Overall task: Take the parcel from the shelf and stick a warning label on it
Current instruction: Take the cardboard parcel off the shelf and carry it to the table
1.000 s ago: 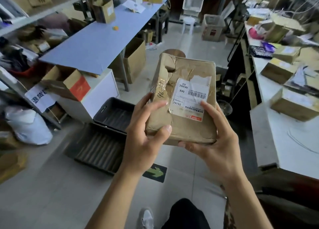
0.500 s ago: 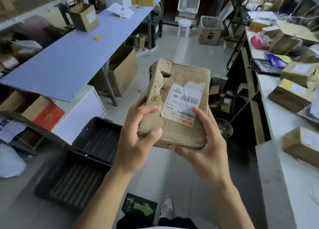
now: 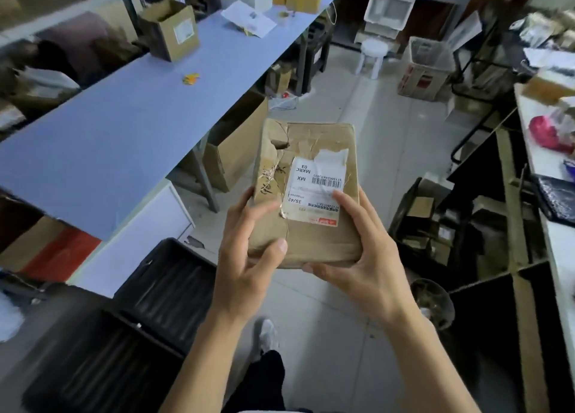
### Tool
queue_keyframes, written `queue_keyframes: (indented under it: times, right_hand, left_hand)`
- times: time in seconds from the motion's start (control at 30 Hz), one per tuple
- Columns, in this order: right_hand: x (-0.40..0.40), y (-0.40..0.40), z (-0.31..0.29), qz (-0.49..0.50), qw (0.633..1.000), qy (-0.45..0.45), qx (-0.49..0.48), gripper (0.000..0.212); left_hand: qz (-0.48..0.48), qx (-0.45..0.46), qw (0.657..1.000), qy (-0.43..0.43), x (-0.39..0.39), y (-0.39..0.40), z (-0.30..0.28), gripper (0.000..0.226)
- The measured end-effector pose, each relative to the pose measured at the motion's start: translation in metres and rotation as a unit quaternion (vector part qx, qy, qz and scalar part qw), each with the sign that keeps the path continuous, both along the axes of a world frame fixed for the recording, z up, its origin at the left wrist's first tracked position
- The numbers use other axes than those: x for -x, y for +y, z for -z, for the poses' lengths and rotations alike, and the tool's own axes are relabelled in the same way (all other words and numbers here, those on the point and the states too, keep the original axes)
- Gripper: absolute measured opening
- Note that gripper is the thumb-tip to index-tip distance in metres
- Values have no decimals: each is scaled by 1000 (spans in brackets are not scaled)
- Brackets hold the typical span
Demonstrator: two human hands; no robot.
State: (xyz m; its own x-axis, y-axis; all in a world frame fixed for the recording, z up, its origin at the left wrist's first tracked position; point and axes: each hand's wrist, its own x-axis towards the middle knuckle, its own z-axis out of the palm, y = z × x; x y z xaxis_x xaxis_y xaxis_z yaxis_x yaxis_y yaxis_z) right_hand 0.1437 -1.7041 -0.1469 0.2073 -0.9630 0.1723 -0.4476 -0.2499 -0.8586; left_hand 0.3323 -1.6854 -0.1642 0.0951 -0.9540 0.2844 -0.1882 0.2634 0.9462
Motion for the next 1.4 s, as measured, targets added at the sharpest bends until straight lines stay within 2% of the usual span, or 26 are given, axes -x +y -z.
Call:
queue_keyframes:
  times: [0.07,0.2,0.37,0.5,0.6,0.8,0.9,1.1,1.4]
  right_hand:
    - [-8,-44,-5,-5,1000,22,-20,106]
    - [-22,-127,-8,-11,999,2,-32,103]
    - [-30,-224,-5,-24,999,7,-43,111]
    - [-28,-314,6,-52,997,-2,-61,116]
    - [-22,-386,13,-85,995,16,-53,118]
    - [-32,-511,7,-174,982,35,-62,116]
    - [-58,-556,9,-227,972,35,-60,113]
    - [-144,-622,19,-340,937,25,-75,116]
    - [-289,-700,8,-429,901,32,-57,112]
  left_hand:
    - [-8,-7,1000,7,-7,-42,-1,49]
    - [-8,-11,1000,4,-21,-124,-3,56]
    - [-15,-37,999,0,-27,-214,-3,60]
    - [-20,-60,998,-31,-27,-292,6,79]
    - [-28,-84,995,-46,-21,-352,11,84]
    - [-116,-107,987,-39,-21,-443,4,84]
    - [-174,-116,976,-51,-37,-470,1,83]
    - [-287,-127,949,-8,-92,-502,1,80]
    - [-383,-100,918,30,-204,-553,-3,76]
